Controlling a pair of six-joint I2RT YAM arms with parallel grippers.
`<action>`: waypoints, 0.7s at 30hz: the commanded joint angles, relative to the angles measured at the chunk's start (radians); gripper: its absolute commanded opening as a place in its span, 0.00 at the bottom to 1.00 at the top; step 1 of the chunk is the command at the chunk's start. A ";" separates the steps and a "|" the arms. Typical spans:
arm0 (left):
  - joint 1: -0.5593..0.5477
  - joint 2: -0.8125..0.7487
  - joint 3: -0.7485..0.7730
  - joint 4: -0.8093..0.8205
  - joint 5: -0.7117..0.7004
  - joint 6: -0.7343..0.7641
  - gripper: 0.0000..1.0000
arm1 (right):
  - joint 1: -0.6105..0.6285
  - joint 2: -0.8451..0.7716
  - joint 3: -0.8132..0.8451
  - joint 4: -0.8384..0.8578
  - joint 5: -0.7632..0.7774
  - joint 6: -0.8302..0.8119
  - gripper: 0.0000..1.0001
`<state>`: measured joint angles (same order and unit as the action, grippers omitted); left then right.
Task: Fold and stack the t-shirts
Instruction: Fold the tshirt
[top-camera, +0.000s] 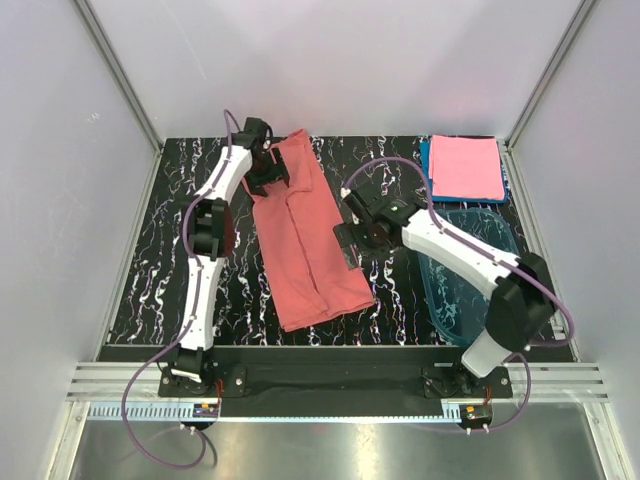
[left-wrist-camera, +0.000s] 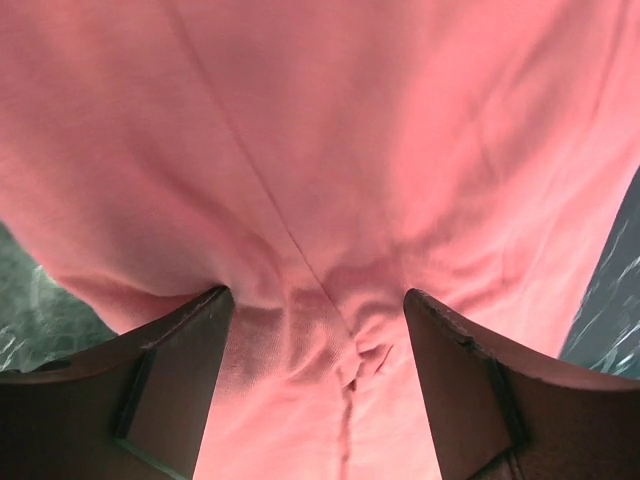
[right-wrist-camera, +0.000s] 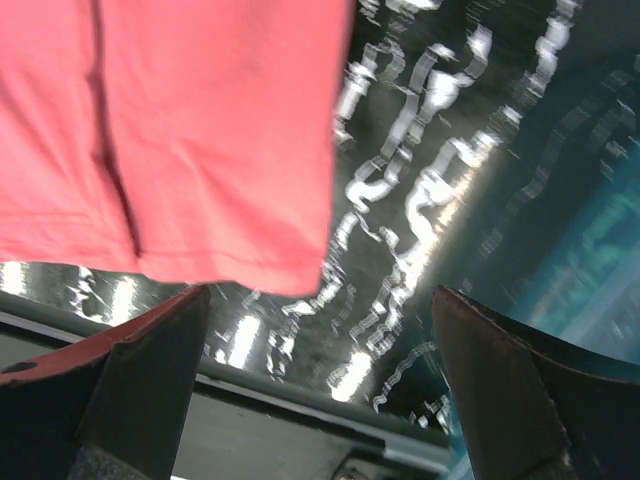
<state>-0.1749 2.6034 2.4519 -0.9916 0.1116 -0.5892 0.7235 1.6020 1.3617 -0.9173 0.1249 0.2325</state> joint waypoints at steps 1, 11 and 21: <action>-0.044 0.051 0.004 -0.013 0.038 0.221 0.78 | -0.006 0.076 0.062 0.087 -0.108 -0.036 1.00; 0.043 -0.437 -0.174 -0.019 -0.043 0.031 0.91 | 0.016 0.312 0.197 0.135 -0.252 -0.018 0.93; 0.049 -1.030 -0.860 0.005 -0.001 -0.043 0.89 | 0.091 0.420 0.186 0.172 -0.282 0.087 0.92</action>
<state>-0.1131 1.6703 1.8122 -0.9859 0.0875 -0.6003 0.7982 2.0041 1.5284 -0.7795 -0.1440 0.2684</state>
